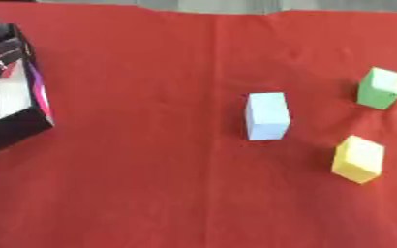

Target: Pick up the objects with one hand, pass them to the other hand, and then place them into the box on the other side of the table.

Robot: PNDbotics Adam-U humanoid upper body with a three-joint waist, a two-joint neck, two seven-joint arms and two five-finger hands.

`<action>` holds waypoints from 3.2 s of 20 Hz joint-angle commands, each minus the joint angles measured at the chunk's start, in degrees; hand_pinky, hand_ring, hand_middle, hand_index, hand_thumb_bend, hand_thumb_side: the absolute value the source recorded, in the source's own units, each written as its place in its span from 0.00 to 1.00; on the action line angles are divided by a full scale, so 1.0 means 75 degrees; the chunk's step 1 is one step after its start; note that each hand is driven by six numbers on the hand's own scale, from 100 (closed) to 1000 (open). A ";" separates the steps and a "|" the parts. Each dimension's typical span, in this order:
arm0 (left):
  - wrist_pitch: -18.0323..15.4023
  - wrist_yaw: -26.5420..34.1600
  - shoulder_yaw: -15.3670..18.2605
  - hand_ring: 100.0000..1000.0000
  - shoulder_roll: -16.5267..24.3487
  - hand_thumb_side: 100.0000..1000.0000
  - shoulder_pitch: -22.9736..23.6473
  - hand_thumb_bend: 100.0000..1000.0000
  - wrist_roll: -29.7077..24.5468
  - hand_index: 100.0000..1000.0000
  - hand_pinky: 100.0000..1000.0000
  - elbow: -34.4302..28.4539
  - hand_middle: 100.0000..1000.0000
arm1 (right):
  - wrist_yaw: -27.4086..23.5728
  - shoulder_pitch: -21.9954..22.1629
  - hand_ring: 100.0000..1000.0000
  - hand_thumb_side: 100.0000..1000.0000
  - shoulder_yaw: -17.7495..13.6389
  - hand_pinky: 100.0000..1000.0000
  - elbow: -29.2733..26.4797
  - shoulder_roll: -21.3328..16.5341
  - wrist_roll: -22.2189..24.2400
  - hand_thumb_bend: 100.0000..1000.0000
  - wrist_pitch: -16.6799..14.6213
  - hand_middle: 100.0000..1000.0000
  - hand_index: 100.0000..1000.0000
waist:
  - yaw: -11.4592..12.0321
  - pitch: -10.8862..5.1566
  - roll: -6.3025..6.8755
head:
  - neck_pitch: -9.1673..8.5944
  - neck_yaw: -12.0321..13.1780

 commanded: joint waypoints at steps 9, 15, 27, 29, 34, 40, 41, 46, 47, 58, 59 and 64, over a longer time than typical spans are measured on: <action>0.0005 -0.0059 0.0019 0.69 0.0392 0.91 0.0125 0.11 -0.0031 0.77 0.81 0.0002 0.71 | -0.0053 -0.1078 0.85 0.49 0.0597 0.87 0.0002 -0.1403 0.1637 0.00 0.1637 0.83 0.85 | -0.0066 -0.0525 -0.0249 | -0.0020 -0.0515; -0.0009 -0.0084 0.0070 0.70 0.0422 0.91 0.0224 0.11 0.0042 0.77 0.81 0.0023 0.71 | 0.0520 -0.1928 0.87 0.50 0.1153 0.89 0.0271 -0.1700 0.3097 0.00 0.2389 0.85 0.86 | -0.0096 -0.0561 -0.0278 | -0.0006 -0.0400; 0.0011 -0.0068 0.0151 0.71 0.0477 0.92 0.0380 0.11 0.0460 0.77 0.82 0.0087 0.71 | 0.2521 -0.3268 0.88 0.48 0.2306 0.91 0.1018 -0.1243 0.6699 0.00 0.2354 0.85 0.87 | -0.0157 -0.0646 -0.0321 | 0.0083 -0.0208; 0.0002 -0.0069 0.0162 0.70 0.0488 0.92 0.0401 0.11 0.0511 0.77 0.82 0.0081 0.71 | 0.2914 -0.3424 0.88 0.46 0.2463 0.91 0.1045 -0.1133 0.7221 0.00 0.2273 0.85 0.88 | -0.0169 -0.0653 -0.0333 | 0.0080 -0.0180; 0.0008 -0.0081 0.0172 0.70 0.0536 0.92 0.0482 0.11 0.0557 0.77 0.82 0.0090 0.71 | 0.3689 -0.3762 0.88 0.46 0.2799 0.91 0.1057 -0.0917 0.8373 0.09 0.2170 0.84 0.87 | -0.0232 -0.0676 -0.0369 | 0.0042 -0.0082; 0.0022 -0.0103 0.0174 0.70 0.0581 0.92 0.0539 0.11 0.0563 0.77 0.82 0.0105 0.71 | 0.4151 -0.3957 0.89 0.49 0.3152 0.93 0.1043 -0.0854 0.9280 0.18 0.2144 0.85 0.89 | -0.0265 -0.0676 -0.0411 | -0.0008 -0.0023; 0.0025 -0.0108 0.0173 0.70 0.0590 0.92 0.0547 0.11 0.0562 0.77 0.82 0.0106 0.71 | 0.4216 -0.3993 0.89 0.49 0.3212 0.93 0.1053 -0.0854 0.9390 0.19 0.2124 0.85 0.89 | -0.0270 -0.0674 -0.0421 | -0.0014 -0.0019; 0.0035 -0.0134 0.0176 0.70 0.0647 0.93 0.0589 0.11 0.0566 0.77 0.82 0.0114 0.71 | 0.4411 -0.4198 0.90 0.51 0.3514 0.93 0.1090 -0.0865 0.9777 0.24 0.2086 0.86 0.89 | -0.0307 -0.0672 -0.0480 | -0.0010 0.0029; 0.0036 -0.0139 0.0177 0.70 0.0656 0.93 0.0592 0.11 0.0566 0.77 0.82 0.0114 0.71 | 0.4401 -0.4221 0.89 0.53 0.3568 0.93 0.1097 -0.0862 0.9811 0.23 0.2101 0.86 0.89 | -0.0311 -0.0670 -0.0489 | -0.0016 0.0031; 0.0036 -0.0140 0.0206 0.70 0.0667 0.93 0.0589 0.11 0.0602 0.77 0.82 0.0104 0.71 | 0.3868 -0.4196 0.89 0.54 0.3826 0.92 0.1070 -0.0727 1.0110 0.24 0.2065 0.85 0.88 | -0.0302 -0.0635 -0.0491 | -0.0005 0.0017; 0.0039 -0.0140 0.0204 0.70 0.0667 0.93 0.0588 0.11 0.0600 0.77 0.82 0.0105 0.71 | 0.3838 -0.4177 0.89 0.54 0.3838 0.92 0.1084 -0.0700 1.0140 0.24 0.2052 0.85 0.87 | -0.0298 -0.0632 -0.0491 | 0.0004 0.0013; 0.0041 -0.0136 0.0207 0.70 0.0661 0.93 0.0567 0.11 0.0601 0.77 0.82 0.0102 0.71 | 0.3696 -0.4098 0.88 0.44 0.3913 0.92 0.0948 -0.0651 1.0171 0.34 0.2005 0.83 0.87 | -0.0273 -0.0617 -0.0483 | 0.0057 0.0006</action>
